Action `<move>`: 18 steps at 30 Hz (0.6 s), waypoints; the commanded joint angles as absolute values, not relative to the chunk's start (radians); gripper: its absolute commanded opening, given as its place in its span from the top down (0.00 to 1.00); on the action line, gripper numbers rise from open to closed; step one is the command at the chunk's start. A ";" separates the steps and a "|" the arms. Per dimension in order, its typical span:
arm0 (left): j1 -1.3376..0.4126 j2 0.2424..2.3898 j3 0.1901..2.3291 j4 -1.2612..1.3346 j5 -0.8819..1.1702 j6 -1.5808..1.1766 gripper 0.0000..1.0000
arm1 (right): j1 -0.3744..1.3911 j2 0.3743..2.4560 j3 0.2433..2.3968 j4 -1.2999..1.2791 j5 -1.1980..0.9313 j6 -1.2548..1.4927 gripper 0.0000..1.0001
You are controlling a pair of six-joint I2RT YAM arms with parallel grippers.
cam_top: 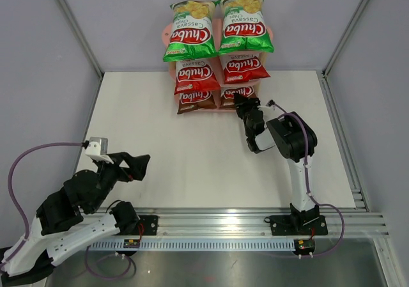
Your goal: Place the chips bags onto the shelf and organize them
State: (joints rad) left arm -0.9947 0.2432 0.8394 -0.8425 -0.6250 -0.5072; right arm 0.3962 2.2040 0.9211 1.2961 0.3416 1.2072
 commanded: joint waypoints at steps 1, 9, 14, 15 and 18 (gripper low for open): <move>-0.994 0.209 0.833 -0.831 -0.629 -0.463 0.01 | 0.439 2.241 0.974 1.252 0.452 1.183 0.58; -0.994 0.169 0.808 -0.819 -0.629 -0.465 0.01 | 0.463 2.250 0.999 1.143 0.465 1.195 0.41; -0.994 0.158 0.808 -0.819 -0.624 -0.468 0.01 | 0.466 2.194 0.933 1.107 0.459 1.219 0.23; -0.994 0.158 0.807 -0.819 -0.624 -0.468 0.01 | 0.466 2.184 0.921 1.108 0.459 1.220 0.21; -0.994 0.149 0.807 -0.818 -0.626 -0.468 0.01 | 0.465 2.155 0.882 1.134 0.448 1.226 0.17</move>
